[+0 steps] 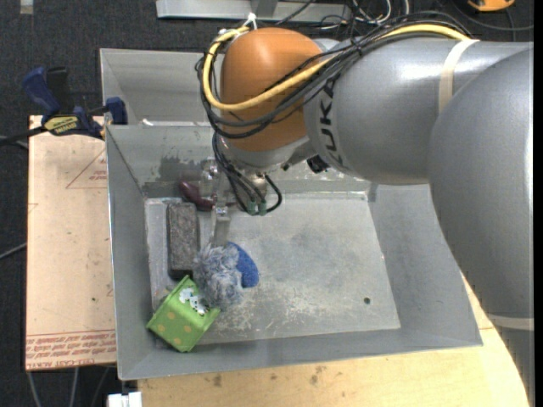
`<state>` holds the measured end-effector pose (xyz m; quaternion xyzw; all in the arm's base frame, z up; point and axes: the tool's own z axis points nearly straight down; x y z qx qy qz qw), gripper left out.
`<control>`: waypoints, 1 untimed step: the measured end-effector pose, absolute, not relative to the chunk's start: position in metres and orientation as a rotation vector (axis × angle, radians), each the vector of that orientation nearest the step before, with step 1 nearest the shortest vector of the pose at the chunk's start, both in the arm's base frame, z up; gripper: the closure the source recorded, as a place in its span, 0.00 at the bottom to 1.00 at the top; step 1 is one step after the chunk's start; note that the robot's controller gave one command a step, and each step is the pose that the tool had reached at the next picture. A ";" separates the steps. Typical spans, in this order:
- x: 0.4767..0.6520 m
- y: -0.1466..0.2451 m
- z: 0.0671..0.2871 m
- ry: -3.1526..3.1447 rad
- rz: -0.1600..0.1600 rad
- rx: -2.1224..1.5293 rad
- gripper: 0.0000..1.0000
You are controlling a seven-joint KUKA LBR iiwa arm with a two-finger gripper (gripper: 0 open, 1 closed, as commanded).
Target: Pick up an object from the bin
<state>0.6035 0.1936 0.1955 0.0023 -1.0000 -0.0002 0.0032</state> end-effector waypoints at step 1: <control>0.605 0.193 0.201 -3.142 -0.002 0.003 0.00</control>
Offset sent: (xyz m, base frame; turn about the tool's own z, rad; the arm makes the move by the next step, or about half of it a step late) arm -0.0393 -0.0276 -0.0662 -0.1520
